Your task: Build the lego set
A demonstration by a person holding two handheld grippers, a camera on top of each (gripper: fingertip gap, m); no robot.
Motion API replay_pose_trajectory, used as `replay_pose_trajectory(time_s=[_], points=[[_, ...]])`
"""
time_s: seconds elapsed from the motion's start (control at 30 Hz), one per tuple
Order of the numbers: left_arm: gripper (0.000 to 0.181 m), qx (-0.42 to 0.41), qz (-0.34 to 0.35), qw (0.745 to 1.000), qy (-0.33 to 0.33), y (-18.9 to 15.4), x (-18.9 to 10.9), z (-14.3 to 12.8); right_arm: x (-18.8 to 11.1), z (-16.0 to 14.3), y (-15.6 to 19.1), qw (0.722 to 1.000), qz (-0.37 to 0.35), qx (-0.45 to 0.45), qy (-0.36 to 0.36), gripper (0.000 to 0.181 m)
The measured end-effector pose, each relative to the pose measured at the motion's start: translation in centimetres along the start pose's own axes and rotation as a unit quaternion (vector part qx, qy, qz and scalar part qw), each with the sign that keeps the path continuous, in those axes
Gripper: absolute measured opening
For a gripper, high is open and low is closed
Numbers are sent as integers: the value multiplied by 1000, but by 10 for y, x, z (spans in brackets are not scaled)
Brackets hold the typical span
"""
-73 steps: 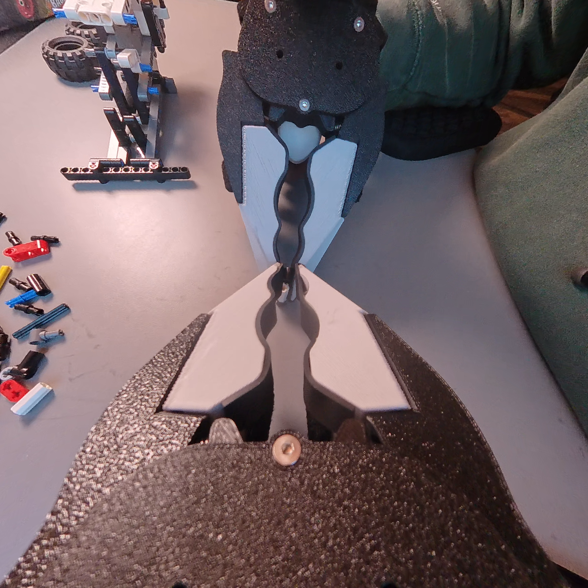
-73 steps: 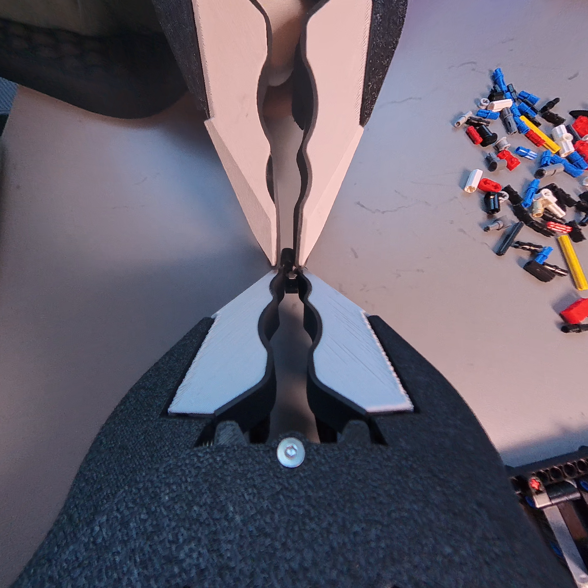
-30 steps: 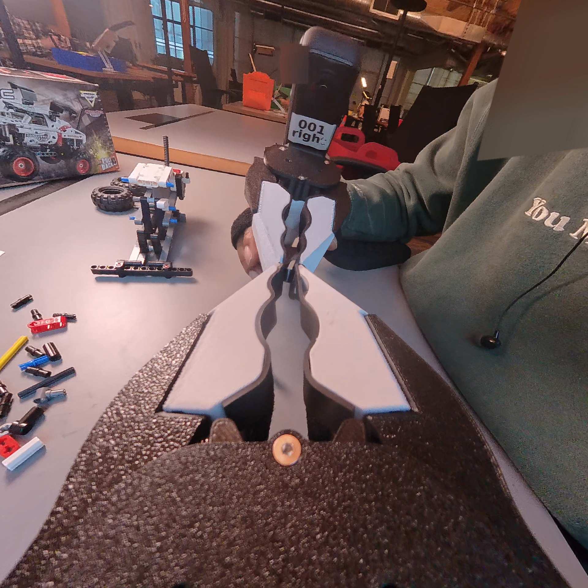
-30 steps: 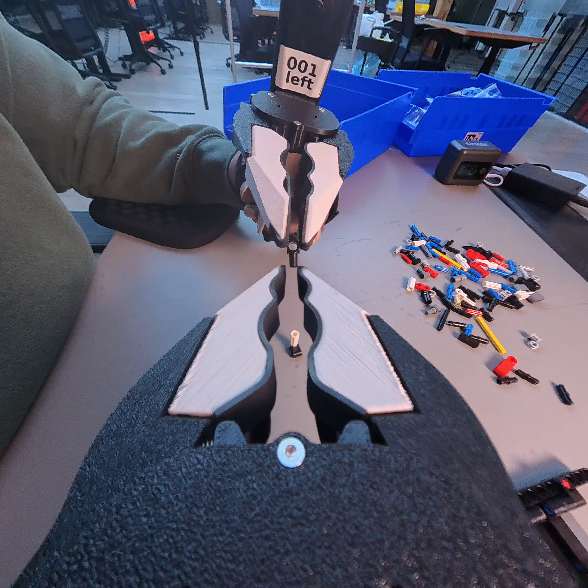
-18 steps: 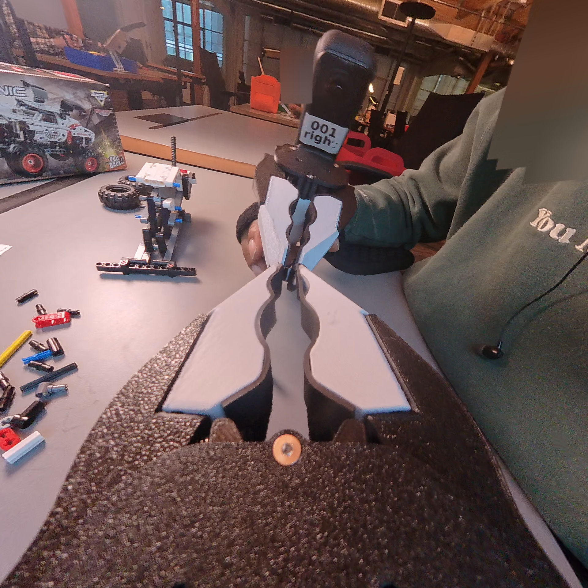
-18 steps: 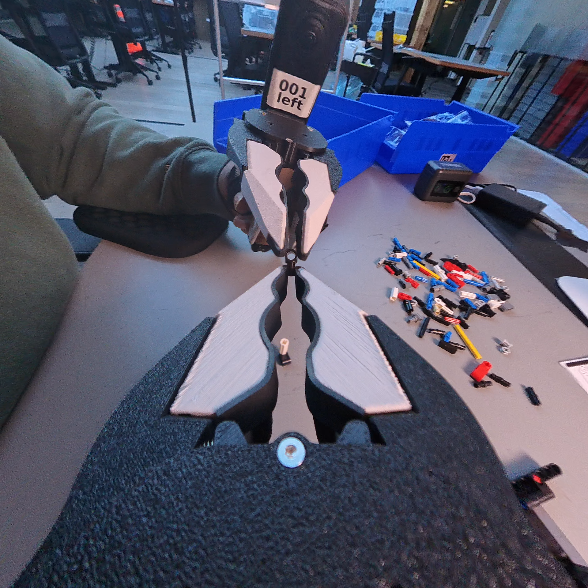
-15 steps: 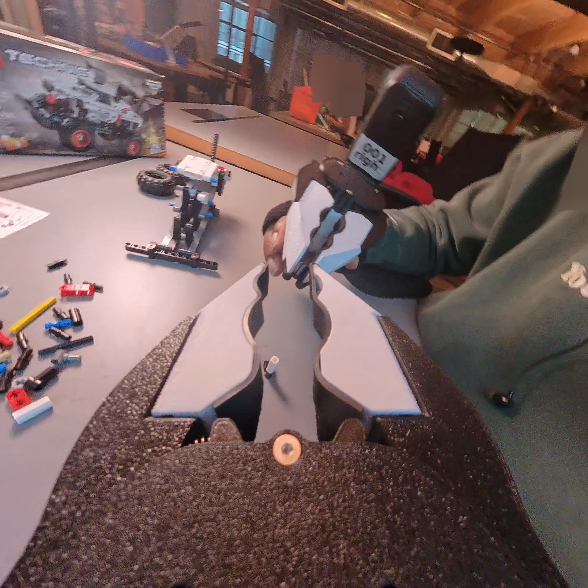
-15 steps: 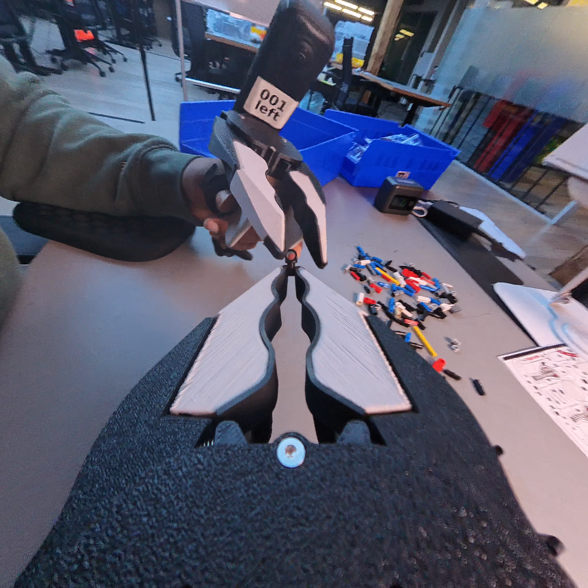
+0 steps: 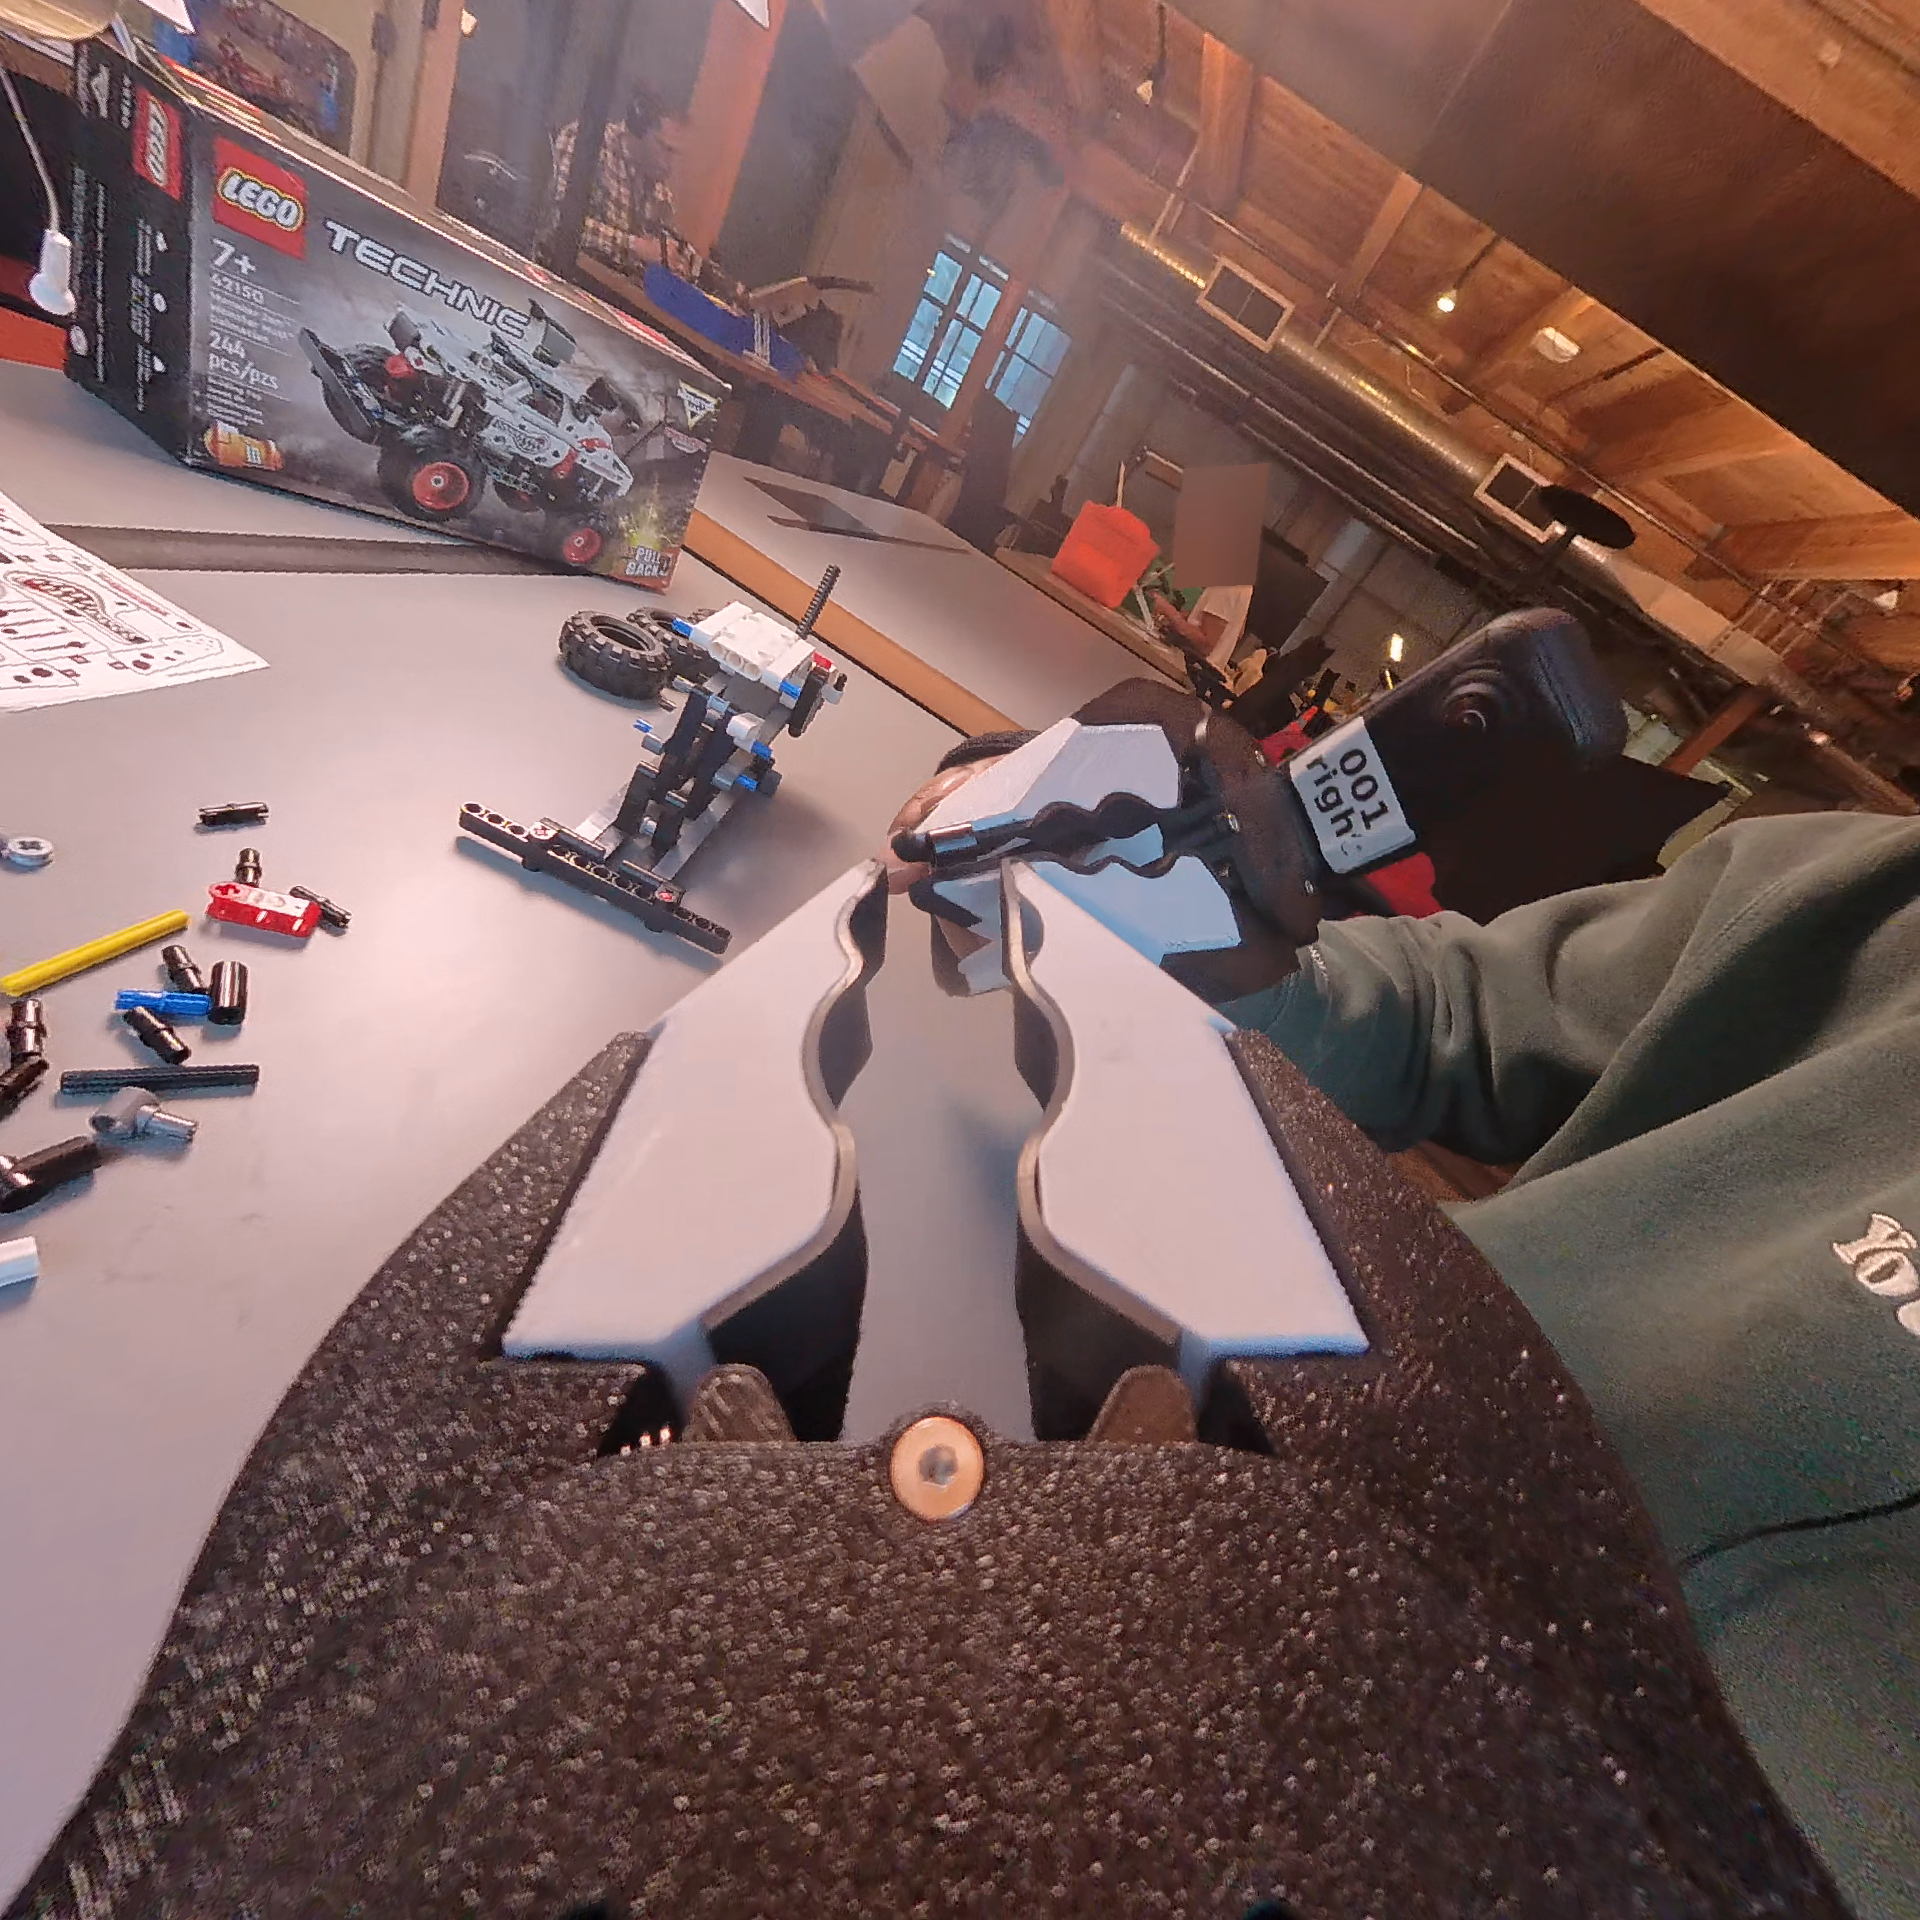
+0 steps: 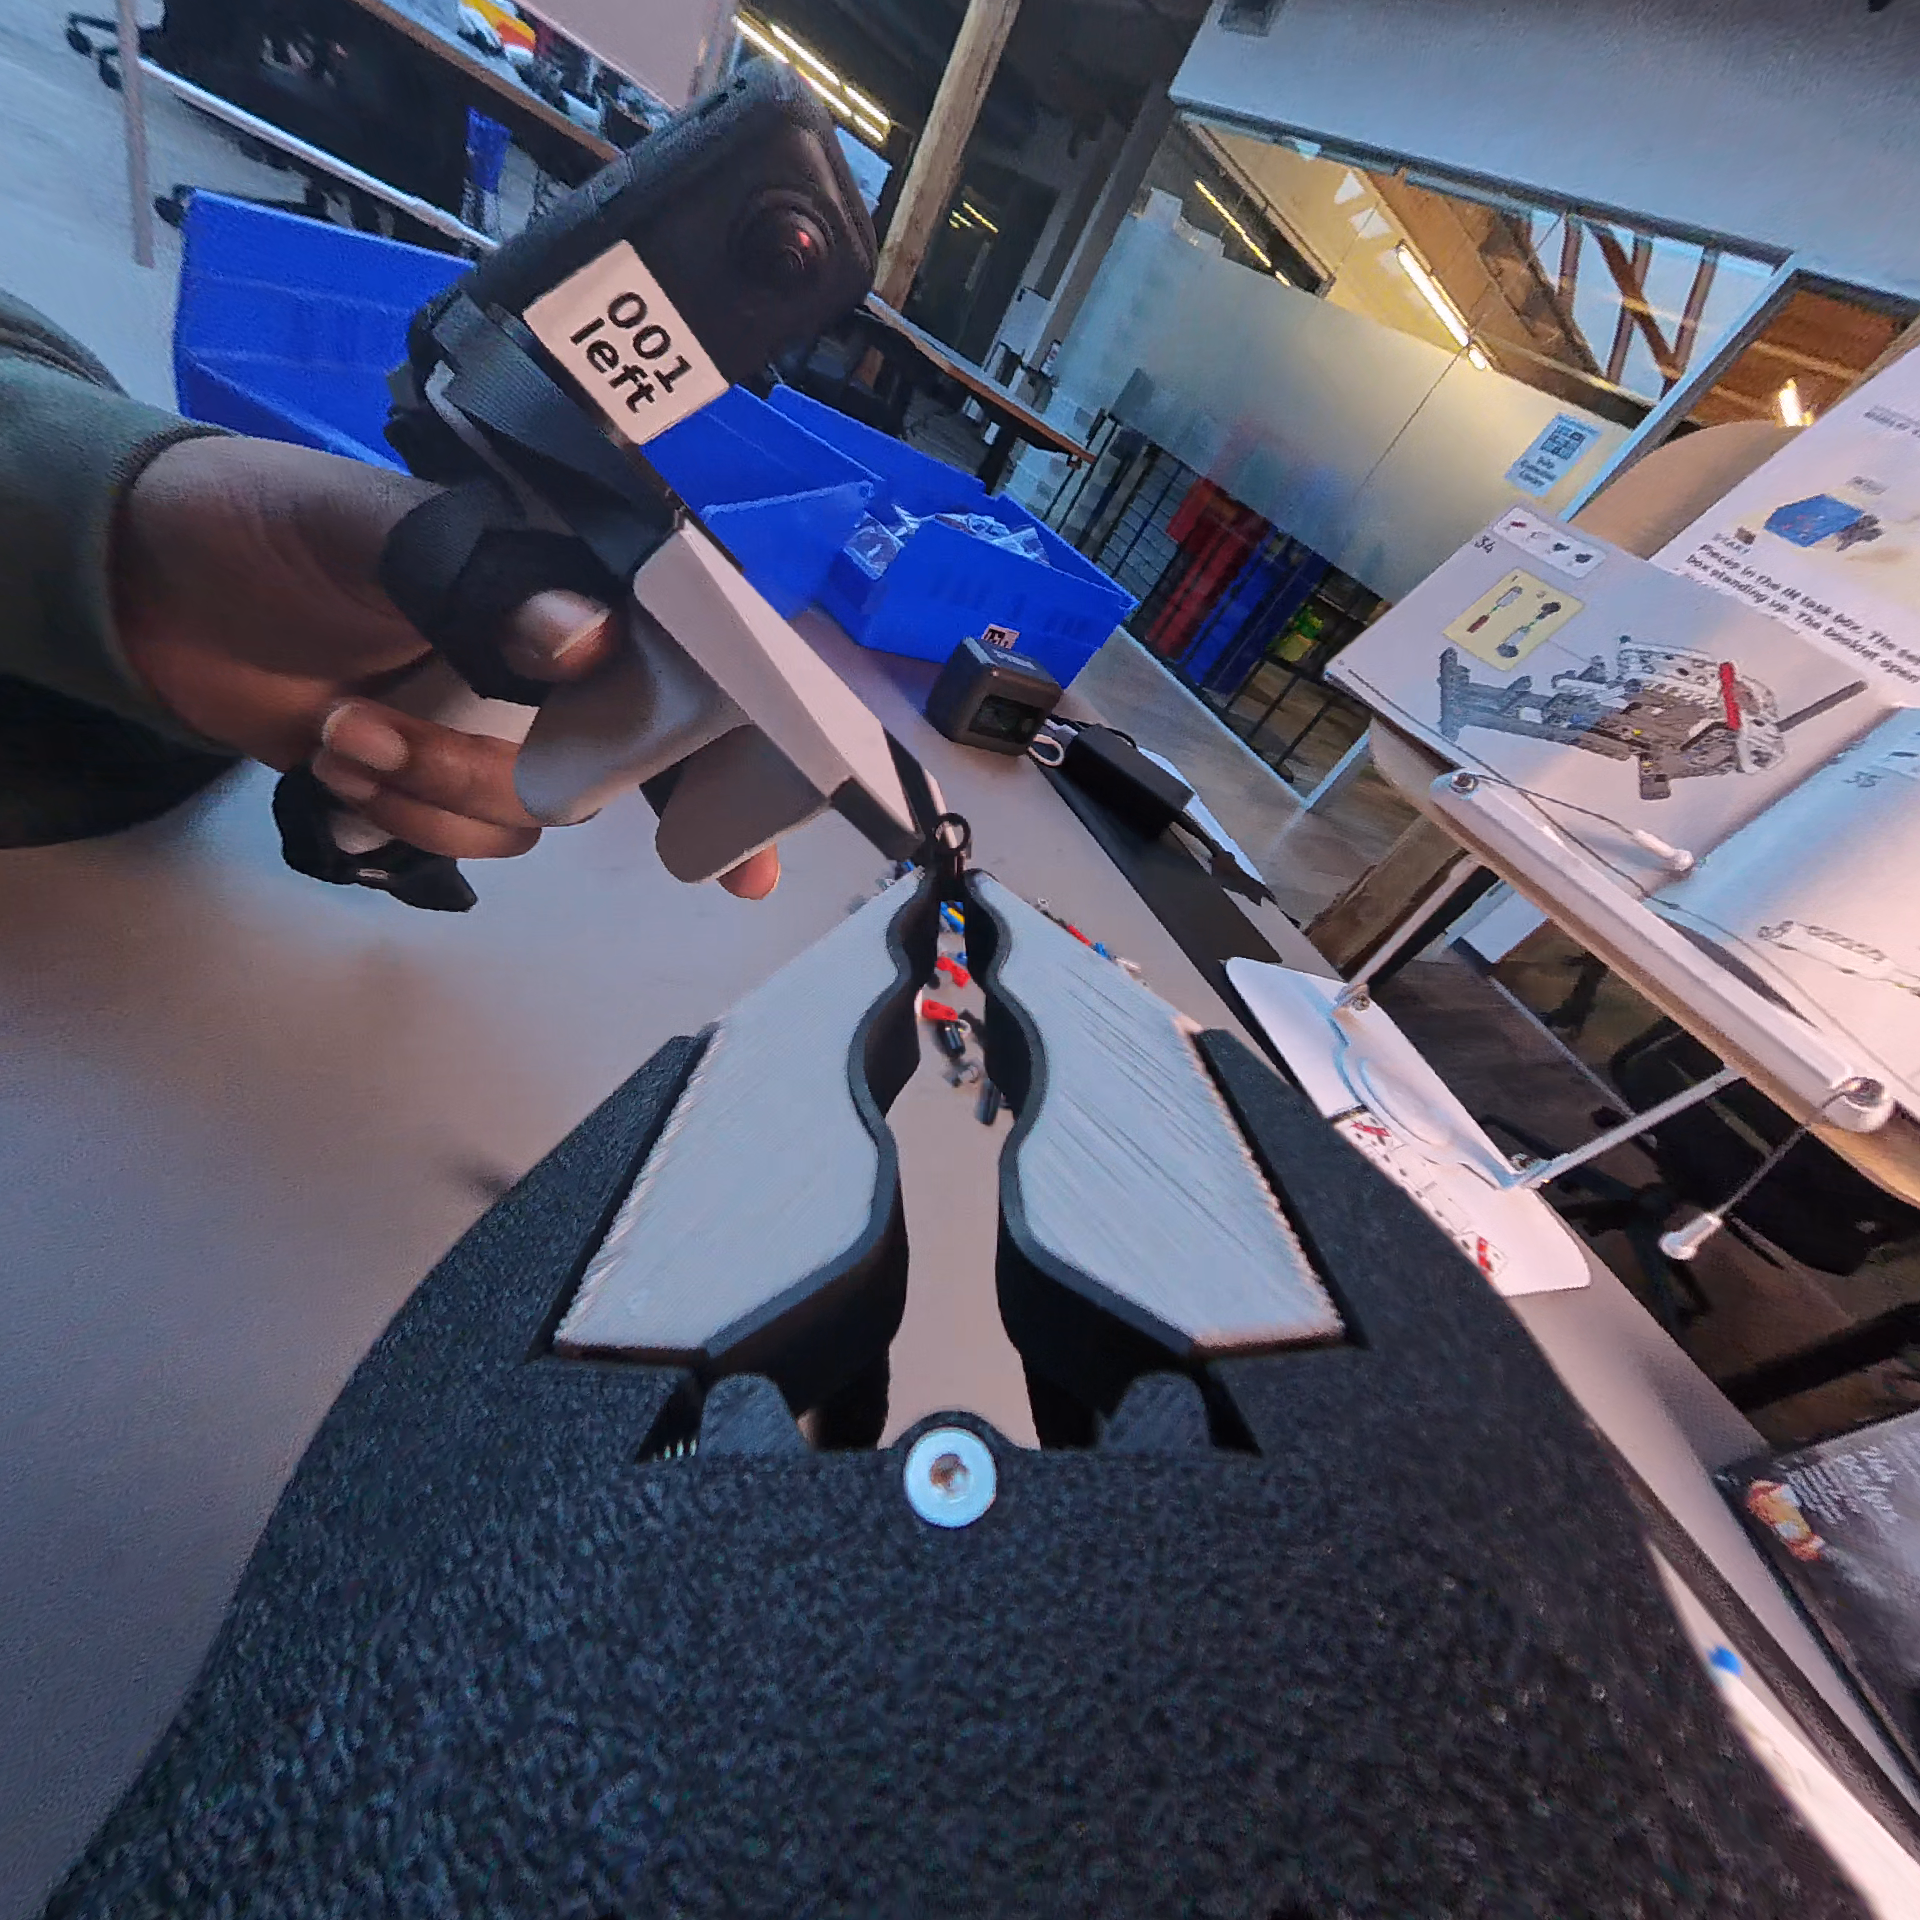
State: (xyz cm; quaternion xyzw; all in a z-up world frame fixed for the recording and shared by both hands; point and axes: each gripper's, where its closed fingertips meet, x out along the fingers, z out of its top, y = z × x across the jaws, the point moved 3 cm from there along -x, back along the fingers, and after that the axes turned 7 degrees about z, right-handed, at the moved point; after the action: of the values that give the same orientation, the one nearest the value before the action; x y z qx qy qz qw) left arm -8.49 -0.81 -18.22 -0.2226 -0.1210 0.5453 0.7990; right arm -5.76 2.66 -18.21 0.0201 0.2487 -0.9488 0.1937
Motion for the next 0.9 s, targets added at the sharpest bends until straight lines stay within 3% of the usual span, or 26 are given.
replay_pose_trajectory(time_s=[0.2,0.4,0.9], points=[[11,12,21,999,-22,-2,1,6,1,4,-2,999,-39,-32,6,4],[15,19,25,999,-33,-2,-1,8,-2,6,-5,997,-62,-51,7,4],[7,58,46,997,-36,-3,0,9,2,3,2,992,-72,-100,22,4]])
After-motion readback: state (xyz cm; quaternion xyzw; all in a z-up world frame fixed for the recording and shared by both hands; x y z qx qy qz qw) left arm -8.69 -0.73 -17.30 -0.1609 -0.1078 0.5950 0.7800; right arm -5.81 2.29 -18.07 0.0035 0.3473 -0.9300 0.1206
